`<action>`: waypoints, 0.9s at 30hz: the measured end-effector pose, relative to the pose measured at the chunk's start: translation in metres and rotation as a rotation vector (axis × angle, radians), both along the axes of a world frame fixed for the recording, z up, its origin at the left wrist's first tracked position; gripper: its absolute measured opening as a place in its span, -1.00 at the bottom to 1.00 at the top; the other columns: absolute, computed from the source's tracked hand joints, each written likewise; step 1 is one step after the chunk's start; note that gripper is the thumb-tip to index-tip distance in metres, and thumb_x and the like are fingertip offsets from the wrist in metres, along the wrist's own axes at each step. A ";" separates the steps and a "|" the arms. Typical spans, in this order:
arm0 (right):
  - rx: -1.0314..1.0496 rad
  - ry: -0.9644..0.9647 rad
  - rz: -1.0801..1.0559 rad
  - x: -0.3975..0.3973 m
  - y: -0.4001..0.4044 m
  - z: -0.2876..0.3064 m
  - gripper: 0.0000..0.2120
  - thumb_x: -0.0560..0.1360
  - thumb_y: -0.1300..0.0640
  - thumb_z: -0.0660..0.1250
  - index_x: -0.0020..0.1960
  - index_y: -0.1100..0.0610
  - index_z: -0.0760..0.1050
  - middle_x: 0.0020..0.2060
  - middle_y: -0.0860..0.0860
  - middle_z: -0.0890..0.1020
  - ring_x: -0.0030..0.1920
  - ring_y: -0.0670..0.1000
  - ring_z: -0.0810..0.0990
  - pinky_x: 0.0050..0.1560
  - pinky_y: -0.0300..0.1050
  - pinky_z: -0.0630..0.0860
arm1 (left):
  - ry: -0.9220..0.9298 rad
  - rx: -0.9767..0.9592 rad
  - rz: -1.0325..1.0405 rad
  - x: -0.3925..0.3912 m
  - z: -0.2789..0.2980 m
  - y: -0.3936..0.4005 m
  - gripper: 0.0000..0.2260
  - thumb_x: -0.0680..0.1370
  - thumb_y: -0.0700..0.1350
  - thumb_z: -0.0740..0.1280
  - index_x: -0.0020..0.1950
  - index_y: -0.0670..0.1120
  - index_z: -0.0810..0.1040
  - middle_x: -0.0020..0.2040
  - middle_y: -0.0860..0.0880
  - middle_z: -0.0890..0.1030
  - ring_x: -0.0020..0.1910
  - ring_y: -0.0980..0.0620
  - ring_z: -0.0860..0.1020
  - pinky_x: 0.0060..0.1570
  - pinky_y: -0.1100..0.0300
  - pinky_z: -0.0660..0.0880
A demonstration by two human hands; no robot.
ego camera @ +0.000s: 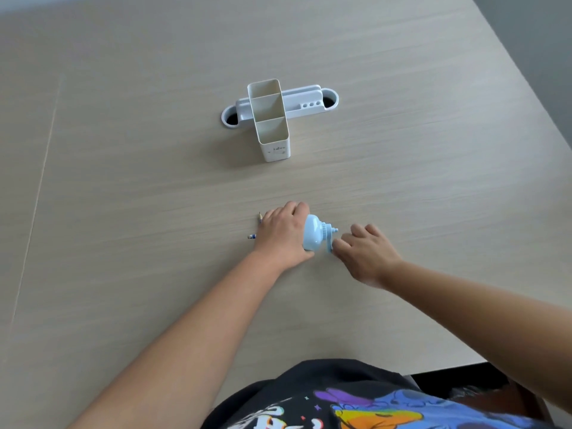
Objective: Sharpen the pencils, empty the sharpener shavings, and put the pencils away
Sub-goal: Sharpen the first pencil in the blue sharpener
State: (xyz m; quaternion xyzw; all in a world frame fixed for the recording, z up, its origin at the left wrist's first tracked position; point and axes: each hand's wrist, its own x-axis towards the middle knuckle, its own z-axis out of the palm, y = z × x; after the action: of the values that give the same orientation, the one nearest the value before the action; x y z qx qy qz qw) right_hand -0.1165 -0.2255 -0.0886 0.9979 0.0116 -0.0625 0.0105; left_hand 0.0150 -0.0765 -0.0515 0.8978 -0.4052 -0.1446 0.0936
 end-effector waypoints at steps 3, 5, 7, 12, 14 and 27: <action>-0.010 -0.090 0.022 -0.005 -0.001 -0.003 -0.82 0.48 0.03 0.11 -0.22 0.06 0.43 -0.43 -0.03 0.51 -0.27 0.12 0.46 -0.24 -0.06 0.17 | -0.002 0.001 -0.005 -0.001 0.000 0.000 -0.42 0.21 0.06 0.51 0.13 -0.03 0.37 0.07 0.00 0.49 0.06 -0.07 0.49 0.12 0.08 0.34; -0.024 -0.106 0.001 -0.003 0.000 -0.003 -0.80 0.50 0.00 0.14 -0.23 0.06 0.42 -0.44 -0.02 0.50 -0.29 0.14 0.47 -0.26 -0.06 0.27 | 0.030 -0.010 -0.015 0.000 0.001 0.003 -0.35 0.19 0.10 0.52 0.19 0.01 0.34 0.12 0.04 0.49 0.12 -0.04 0.47 0.21 0.11 0.29; 0.025 -0.063 -0.085 -0.004 0.000 0.002 -0.67 0.51 -0.09 0.10 -0.25 0.07 0.48 -0.43 -0.02 0.53 -0.29 0.14 0.49 -0.26 -0.07 0.36 | 0.092 -0.018 -0.042 0.003 0.005 0.007 -0.20 0.14 0.18 0.53 0.28 0.08 0.27 0.22 0.08 0.47 0.22 -0.02 0.40 0.32 0.10 0.21; 0.323 -0.157 -0.383 -0.001 -0.007 0.034 -0.59 0.43 -0.18 0.09 -0.07 0.04 0.60 -0.26 -0.05 0.62 -0.18 0.10 0.56 -0.17 -0.09 0.44 | 0.346 -0.121 0.001 0.020 0.036 0.037 -0.04 0.18 0.18 0.54 0.46 0.18 0.08 0.46 0.09 0.23 0.46 0.01 0.07 0.43 0.03 0.12; 0.434 -0.269 -0.382 0.006 -0.005 0.050 -0.62 0.41 -0.15 0.12 0.01 0.04 0.56 -0.25 -0.10 0.54 -0.16 0.06 0.53 -0.17 -0.10 0.45 | 0.332 -0.131 0.049 0.030 0.038 0.062 -0.18 0.27 0.21 0.43 0.46 0.16 0.16 0.46 0.14 0.24 0.43 0.00 0.12 0.41 0.03 0.17; 0.497 -0.112 -0.010 0.050 0.034 0.022 -0.45 0.42 -0.27 0.24 0.37 -0.15 0.27 0.17 0.10 0.45 0.08 0.17 0.46 0.01 0.06 0.54 | -0.105 -0.170 0.044 0.019 -0.012 0.087 -0.66 0.49 0.13 0.10 -0.10 0.01 0.62 -0.24 0.11 0.65 -0.12 -0.09 0.53 0.01 -0.02 0.38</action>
State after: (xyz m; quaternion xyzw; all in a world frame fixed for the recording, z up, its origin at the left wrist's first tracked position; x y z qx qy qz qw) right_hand -0.0664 -0.1912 -0.0664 0.9718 0.0211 -0.0026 -0.2347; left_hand 0.0343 0.0106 -0.0634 0.9016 -0.4006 -0.0602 0.1513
